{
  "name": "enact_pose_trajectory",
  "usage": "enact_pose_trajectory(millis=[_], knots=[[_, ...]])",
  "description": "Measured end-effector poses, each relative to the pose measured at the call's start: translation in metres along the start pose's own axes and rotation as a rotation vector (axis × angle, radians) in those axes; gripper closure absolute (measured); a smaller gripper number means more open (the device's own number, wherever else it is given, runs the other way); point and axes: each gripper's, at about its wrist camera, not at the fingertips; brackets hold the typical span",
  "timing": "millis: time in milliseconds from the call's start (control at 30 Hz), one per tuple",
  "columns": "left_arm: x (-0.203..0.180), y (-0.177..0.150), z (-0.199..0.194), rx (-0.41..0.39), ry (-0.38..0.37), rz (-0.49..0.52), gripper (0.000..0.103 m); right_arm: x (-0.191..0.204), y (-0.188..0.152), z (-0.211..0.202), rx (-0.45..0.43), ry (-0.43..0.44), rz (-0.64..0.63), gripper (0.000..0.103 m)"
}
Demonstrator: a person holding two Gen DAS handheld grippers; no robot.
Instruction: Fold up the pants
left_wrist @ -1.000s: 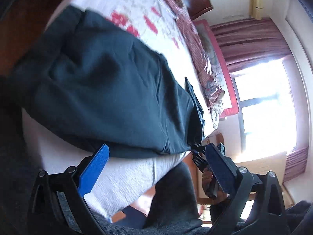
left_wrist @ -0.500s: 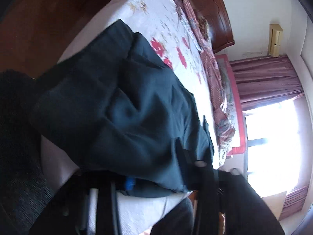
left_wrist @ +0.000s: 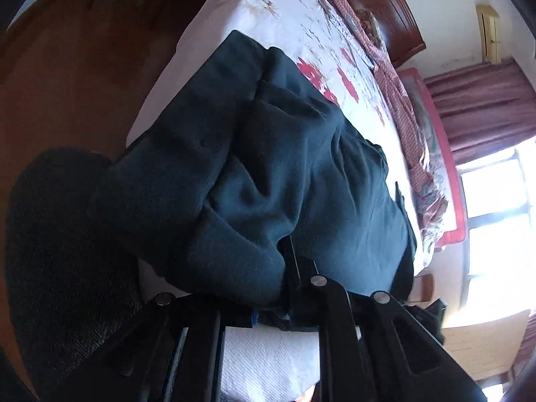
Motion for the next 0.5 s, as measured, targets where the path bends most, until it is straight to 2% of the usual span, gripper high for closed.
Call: enact_pose_trajectory(millis=[67, 167, 200, 267, 300, 333, 367, 433, 467, 500], knots=[[-0.008, 0.005, 0.005, -0.005, 0.036, 0.046, 0.090, 0.000, -0.001, 0.002, -0.007, 0.002, -0.012, 0.098], [-0.018, 0.006, 0.007, -0.004, 0.068, 0.052, 0.088, 0.002, -0.003, 0.000, -0.010, -0.007, -0.028, 0.097], [-0.020, 0.005, 0.005, 0.012, 0.091, 0.048, 0.084, 0.001, -0.003, -0.002, -0.001, 0.004, -0.015, 0.094], [-0.023, 0.006, -0.006, 0.059, 0.117, -0.005, 0.068, -0.003, -0.002, -0.008, 0.034, 0.040, 0.026, 0.085], [-0.025, 0.007, -0.014, 0.071, 0.164, -0.026, 0.036, -0.004, -0.003, -0.014, 0.040, 0.039, 0.032, 0.080], [-0.026, 0.008, -0.029, 0.038, 0.260, -0.029, 0.017, -0.002, -0.003, -0.021, 0.036, 0.018, 0.012, 0.078], [-0.025, 0.006, -0.044, -0.004, 0.340, -0.018, 0.013, -0.001, -0.004, -0.029, 0.026, 0.001, -0.013, 0.078], [-0.027, 0.006, -0.067, -0.071, 0.463, 0.019, 0.011, 0.002, -0.005, -0.049, -0.035, -0.036, -0.047, 0.078], [-0.030, 0.007, -0.074, -0.103, 0.503, 0.019, 0.011, 0.006, -0.002, -0.060, -0.087, -0.037, -0.067, 0.078], [-0.038, 0.010, -0.077, -0.131, 0.479, 0.036, 0.011, 0.014, 0.003, -0.070, -0.143, -0.040, -0.106, 0.078]])
Point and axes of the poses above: each gripper's, at about its wrist camera, not at the fingertips, and z roughly the way its jaws point, x to its left, y to its top, and after that the axes turned 1 degree about -x, right-handed
